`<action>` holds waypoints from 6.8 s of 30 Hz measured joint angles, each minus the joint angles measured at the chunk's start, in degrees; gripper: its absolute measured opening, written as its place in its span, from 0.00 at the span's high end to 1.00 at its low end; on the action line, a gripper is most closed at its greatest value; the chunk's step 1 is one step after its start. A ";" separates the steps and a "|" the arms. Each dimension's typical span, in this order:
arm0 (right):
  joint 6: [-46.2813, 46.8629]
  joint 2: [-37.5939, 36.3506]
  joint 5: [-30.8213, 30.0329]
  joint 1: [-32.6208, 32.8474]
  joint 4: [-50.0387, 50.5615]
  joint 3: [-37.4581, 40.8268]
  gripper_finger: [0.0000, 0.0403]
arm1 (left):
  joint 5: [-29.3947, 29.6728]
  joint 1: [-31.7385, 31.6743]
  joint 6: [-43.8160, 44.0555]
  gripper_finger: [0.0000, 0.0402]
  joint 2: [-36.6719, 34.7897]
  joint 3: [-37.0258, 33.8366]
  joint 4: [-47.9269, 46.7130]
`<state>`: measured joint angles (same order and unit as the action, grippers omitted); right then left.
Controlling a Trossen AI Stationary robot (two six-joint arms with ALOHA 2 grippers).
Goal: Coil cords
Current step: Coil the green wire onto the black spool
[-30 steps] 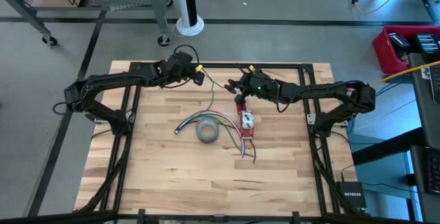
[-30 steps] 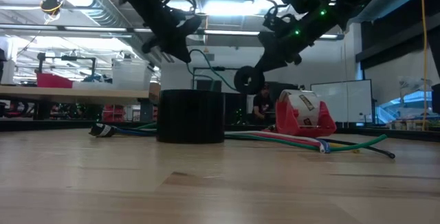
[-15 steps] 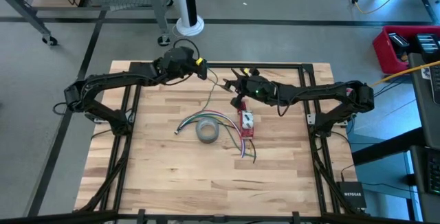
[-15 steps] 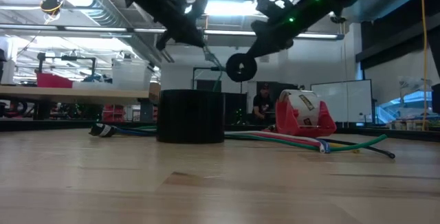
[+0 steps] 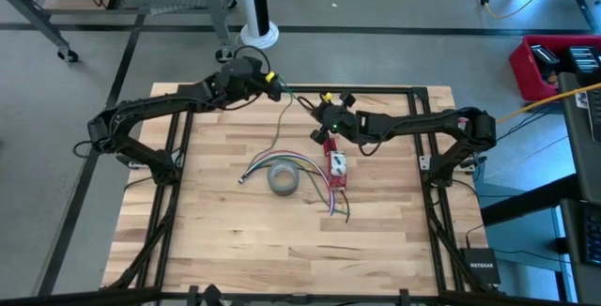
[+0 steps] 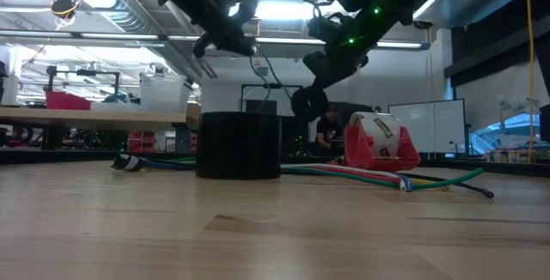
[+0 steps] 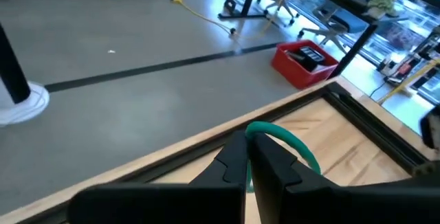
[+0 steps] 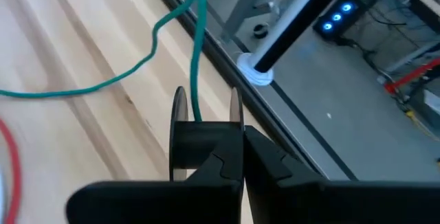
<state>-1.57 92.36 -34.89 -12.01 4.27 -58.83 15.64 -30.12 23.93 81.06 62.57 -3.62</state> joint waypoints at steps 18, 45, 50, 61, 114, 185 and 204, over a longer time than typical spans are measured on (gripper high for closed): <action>3.11 0.04 -6.03 -1.93 -1.53 0.04 0.99 | -5.51 10.69 3.90 1.00 0.00 0.04 2.14; 24.65 0.04 20.97 -3.17 -7.85 -2.27 0.99 | -5.60 17.48 3.10 1.00 0.46 0.11 6.05; 31.04 0.04 27.08 -5.59 -10.69 -2.27 0.99 | -4.84 18.52 3.10 1.00 0.55 0.11 1.51; 36.00 0.02 38.54 -7.45 -14.58 -2.36 0.99 | 1.09 17.52 -1.50 1.00 -0.02 0.11 -0.02; 31.88 -0.85 45.27 -10.84 -17.33 -2.32 0.99 | 12.37 22.77 6.04 0.77 4.15 -29.89 37.63; 32.60 -0.85 44.95 -7.46 -36.37 -2.32 0.99 | 17.20 22.72 -5.39 0.95 12.44 -29.57 62.70; 26.32 -5.61 34.78 -7.52 -19.61 -2.32 0.99 | 28.72 26.77 -1.97 0.99 12.01 -29.51 50.28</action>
<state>24.74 86.74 -0.11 -19.53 -15.34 -61.14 44.36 -3.34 21.96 93.07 33.06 46.66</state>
